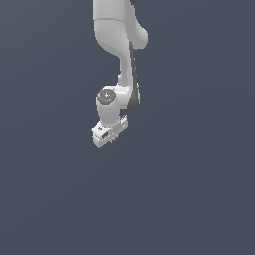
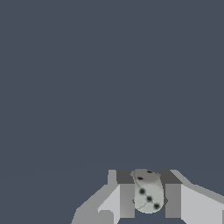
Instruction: Pick up the object and move it to a goal position.
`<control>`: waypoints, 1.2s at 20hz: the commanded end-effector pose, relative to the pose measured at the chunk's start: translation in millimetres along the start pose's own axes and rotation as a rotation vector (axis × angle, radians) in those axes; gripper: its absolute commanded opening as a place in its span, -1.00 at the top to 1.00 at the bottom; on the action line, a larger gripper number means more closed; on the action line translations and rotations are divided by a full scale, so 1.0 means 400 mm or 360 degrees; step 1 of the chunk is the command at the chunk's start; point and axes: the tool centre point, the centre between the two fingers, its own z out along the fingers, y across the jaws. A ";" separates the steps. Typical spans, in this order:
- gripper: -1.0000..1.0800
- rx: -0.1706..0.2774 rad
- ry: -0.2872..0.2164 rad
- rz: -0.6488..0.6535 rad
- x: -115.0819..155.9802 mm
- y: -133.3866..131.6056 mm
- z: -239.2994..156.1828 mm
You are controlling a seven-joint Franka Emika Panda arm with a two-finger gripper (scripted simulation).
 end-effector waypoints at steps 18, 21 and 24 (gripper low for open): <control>1.00 -0.0001 0.0001 0.0000 0.336 -0.072 -0.359; 1.00 -0.0001 0.0001 0.0000 0.379 -0.079 -0.404; 1.00 -0.0001 0.0001 0.0001 0.413 -0.083 -0.438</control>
